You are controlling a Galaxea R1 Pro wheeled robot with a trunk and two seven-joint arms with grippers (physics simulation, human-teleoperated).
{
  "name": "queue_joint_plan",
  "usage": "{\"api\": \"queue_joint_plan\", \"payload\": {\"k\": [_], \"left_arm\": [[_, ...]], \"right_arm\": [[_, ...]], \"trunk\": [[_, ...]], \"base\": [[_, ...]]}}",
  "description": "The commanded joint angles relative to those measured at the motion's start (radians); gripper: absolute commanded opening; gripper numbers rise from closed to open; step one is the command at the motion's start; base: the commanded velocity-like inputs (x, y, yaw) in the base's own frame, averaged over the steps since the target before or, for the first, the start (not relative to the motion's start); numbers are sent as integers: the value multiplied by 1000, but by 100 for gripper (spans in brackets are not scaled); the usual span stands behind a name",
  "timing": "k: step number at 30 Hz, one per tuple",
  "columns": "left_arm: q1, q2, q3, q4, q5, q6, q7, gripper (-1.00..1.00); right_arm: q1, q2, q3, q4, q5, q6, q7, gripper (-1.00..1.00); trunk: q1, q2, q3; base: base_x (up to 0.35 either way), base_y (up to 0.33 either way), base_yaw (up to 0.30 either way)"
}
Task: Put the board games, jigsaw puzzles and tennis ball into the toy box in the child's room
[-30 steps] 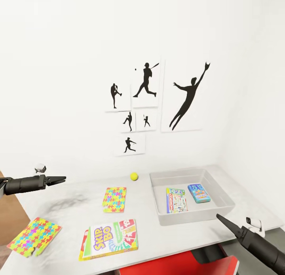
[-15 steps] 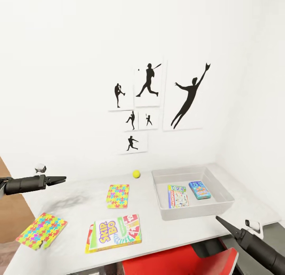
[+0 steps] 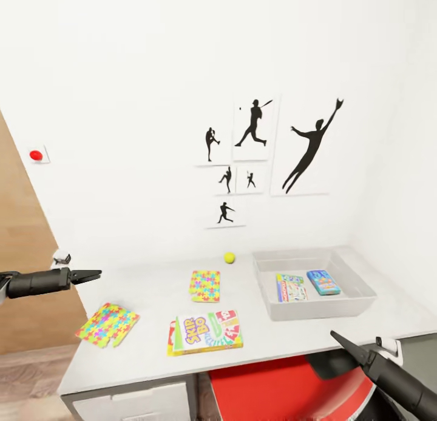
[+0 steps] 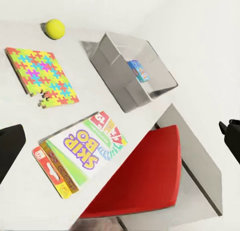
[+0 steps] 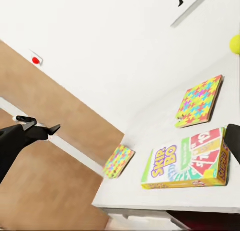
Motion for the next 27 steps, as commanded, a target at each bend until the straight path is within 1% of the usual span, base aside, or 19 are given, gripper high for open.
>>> {"api": "queue_joint_plan", "payload": {"k": [1, 12, 22, 27], "left_arm": [[-1, 0, -6, 0, 6, 11, -2, 100], [-1, 1, -6, 0, 6, 11, -2, 100], [-1, 1, -6, 0, 6, 11, -2, 100], [-1, 1, -6, 0, 6, 11, -2, 100]], "right_arm": [[-1, 0, 0, -1, -6, 7, -2, 100], [-6, 0, 0, -1, -6, 8, -3, 100], [-7, 0, 0, -1, -5, 8, -3, 100], [-7, 0, 0, -2, -5, 8, -3, 100]], "trunk": [[0, -2, -1], [0, -2, -1], [0, -2, -1], [0, -2, -1]], "base": [[-225, 192, 124], [-206, 224, 25], [-142, 264, 7], [-68, 281, 153]]}}
